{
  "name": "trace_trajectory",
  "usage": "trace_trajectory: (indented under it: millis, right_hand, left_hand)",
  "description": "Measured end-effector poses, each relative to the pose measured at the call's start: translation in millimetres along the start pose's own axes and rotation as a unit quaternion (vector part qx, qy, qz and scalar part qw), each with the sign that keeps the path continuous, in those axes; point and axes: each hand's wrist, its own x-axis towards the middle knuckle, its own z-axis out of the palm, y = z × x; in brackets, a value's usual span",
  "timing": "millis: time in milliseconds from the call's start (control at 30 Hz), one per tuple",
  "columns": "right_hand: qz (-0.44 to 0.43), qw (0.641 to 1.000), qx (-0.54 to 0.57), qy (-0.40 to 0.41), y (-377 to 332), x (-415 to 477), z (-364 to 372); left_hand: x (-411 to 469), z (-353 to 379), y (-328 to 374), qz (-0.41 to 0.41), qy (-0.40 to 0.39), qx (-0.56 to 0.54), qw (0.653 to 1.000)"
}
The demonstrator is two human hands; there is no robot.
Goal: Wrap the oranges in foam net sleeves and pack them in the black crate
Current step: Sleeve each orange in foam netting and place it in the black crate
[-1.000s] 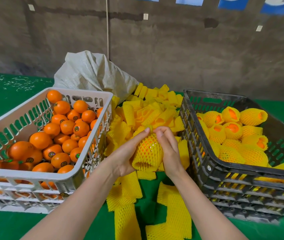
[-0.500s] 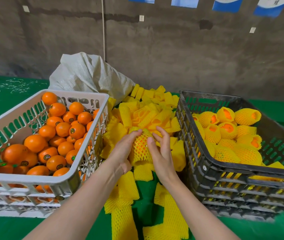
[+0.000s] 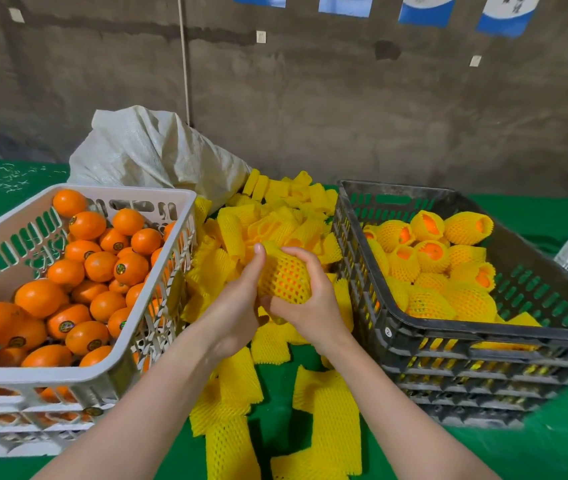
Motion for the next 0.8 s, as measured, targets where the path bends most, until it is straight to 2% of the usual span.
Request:
trace_trajectory:
  millis: [133,267,367,467,533,600,667,700,733,800]
  right_hand:
    - [-0.006,0.997,0.032,0.072,-3,8,-18]
    - [-0.028,0.991,0.033,0.124,-5,16,-42]
    - [-0.038,0.986,0.025,0.162,-6,20,-65]
    - [-0.070,0.977,-0.007,0.202,-8,22,-96]
    - [-0.074,0.966,-0.052,0.240,-10,24,-119]
    - [-0.059,0.956,-0.109,0.267,-9,28,-145]
    - [-0.019,0.944,-0.207,0.256,-6,35,-171]
    - [0.018,0.934,-0.273,0.231,-3,40,-184]
    - [0.065,0.915,-0.347,0.196,0,44,-195]
    - [0.159,0.855,-0.479,0.120,11,50,-210]
  left_hand:
    - [9,14,-5,0.037,0.027,-0.018,0.999]
    - [21,36,-19,0.117,0.089,0.062,0.987]
    - [32,58,-30,0.200,0.082,0.196,0.956]
    - [44,86,-40,0.297,0.074,0.307,0.901]
    - [50,105,-46,0.357,0.051,0.366,0.858]
    - [55,121,-51,0.372,0.001,0.445,0.815]
    - [61,128,-57,0.365,-0.051,0.535,0.760]
    - [63,128,-58,0.365,-0.063,0.557,0.743]
    - [64,128,-59,0.367,-0.065,0.560,0.740]
    - [65,125,-59,0.370,-0.058,0.550,0.746]
